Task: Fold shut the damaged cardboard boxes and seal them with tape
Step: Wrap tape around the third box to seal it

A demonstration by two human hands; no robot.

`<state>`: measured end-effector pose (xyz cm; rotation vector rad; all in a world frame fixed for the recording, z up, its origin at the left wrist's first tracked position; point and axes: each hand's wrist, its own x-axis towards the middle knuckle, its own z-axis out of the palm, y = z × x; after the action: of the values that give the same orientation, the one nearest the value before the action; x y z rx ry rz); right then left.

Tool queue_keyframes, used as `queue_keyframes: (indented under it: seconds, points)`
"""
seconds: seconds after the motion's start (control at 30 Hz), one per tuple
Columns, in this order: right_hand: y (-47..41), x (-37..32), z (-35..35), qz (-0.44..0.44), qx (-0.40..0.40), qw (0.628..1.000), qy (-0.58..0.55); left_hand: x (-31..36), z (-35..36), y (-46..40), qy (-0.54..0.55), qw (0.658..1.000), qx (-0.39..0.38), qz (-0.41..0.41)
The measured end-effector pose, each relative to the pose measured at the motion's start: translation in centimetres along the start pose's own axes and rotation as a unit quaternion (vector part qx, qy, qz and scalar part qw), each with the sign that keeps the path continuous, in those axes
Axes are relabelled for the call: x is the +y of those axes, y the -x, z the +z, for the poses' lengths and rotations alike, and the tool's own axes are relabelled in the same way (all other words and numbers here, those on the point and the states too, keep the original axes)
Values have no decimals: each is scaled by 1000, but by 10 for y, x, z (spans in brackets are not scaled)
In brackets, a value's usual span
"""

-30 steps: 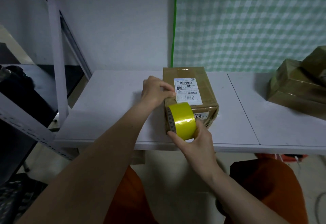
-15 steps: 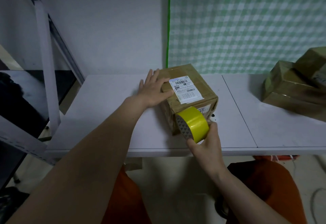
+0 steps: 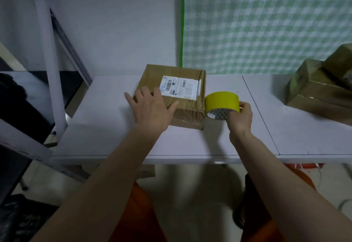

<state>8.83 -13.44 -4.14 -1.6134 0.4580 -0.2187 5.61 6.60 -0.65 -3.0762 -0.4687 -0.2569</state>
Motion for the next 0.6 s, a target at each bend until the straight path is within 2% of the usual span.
queue_keyframes:
  seconds: [0.07,0.1,0.17,0.23,0.27,0.37,0.5,0.6]
  points:
    - [-3,-2,5,15,3,1000,-8,3,5,-5,61,997,17,41]
    - [-4,-3,6,20,4,1000,-10,6,8,-6,114,989,30,86]
    - [-7,-3,7,27,-1,1000,0,17,11,-1,192,961,7,199]
    - [-10,-4,8,29,-18,999,14,31,11,8,172,939,-24,296]
    - [-11,-4,8,28,-26,999,18,37,12,12,141,938,-24,315]
    - [-13,-3,8,23,-33,998,39,49,14,14,92,948,-16,304]
    - [-13,-4,7,9,-40,997,64,47,15,15,78,942,-14,325]
    - [-11,-5,10,0,-40,996,78,33,13,17,64,952,-12,300]
